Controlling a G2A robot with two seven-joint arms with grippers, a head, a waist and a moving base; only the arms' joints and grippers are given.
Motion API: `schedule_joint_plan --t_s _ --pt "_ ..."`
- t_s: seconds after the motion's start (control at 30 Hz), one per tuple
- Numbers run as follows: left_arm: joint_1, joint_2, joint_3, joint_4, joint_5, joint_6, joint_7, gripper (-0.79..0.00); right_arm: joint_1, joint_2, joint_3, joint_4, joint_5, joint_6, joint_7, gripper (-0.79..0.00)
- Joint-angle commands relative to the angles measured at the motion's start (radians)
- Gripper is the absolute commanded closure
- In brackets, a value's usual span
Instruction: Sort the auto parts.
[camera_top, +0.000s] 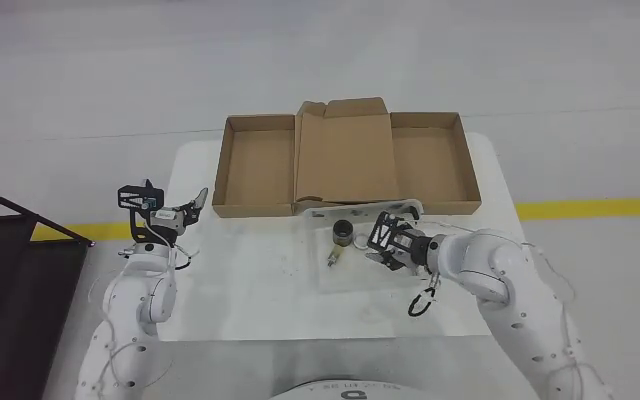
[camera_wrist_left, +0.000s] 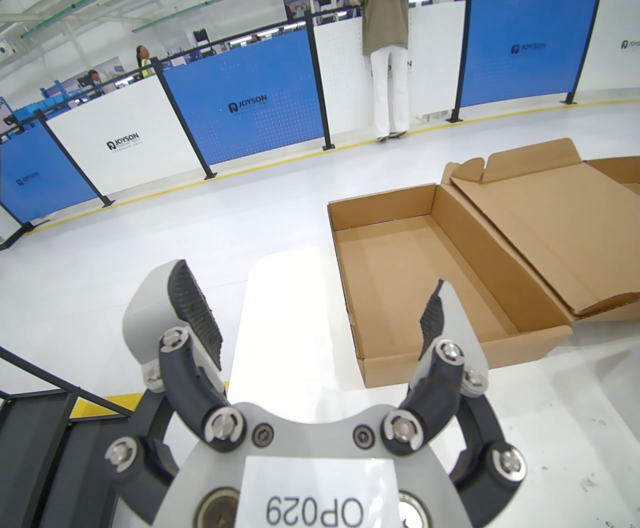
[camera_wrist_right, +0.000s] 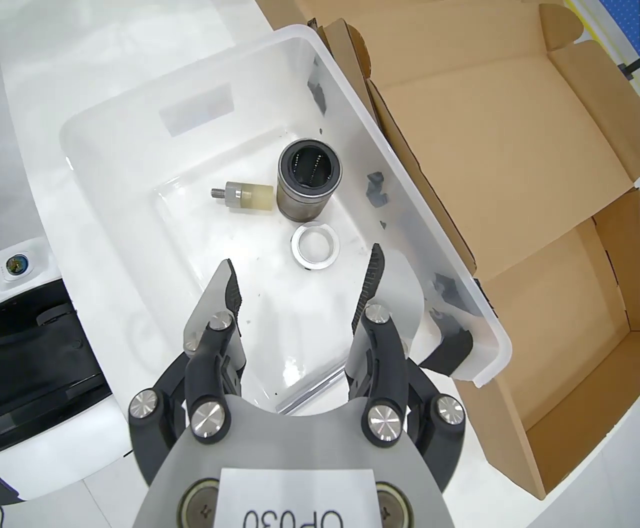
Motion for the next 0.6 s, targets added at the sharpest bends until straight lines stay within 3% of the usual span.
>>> schedule_joint_plan --t_s 0.0,0.47,0.53,0.57 --pt "0.000 0.000 0.000 0.000 0.000 0.000 0.000 -0.785 0.027 -0.004 -0.037 0.021 -0.006 0.023 0.002 -0.708" --pt "0.000 0.000 0.000 0.000 0.000 0.000 0.000 -0.785 0.167 -0.026 -0.175 0.166 -0.003 0.137 -0.010 -0.782" --pt "0.000 0.000 0.000 0.000 0.000 0.000 0.000 -0.785 0.176 -0.026 -0.175 0.191 0.004 0.138 -0.011 -0.748" --pt "0.000 0.000 0.000 0.000 0.000 0.000 0.000 -0.785 0.180 -0.025 -0.174 0.203 0.007 0.137 -0.007 -0.625"
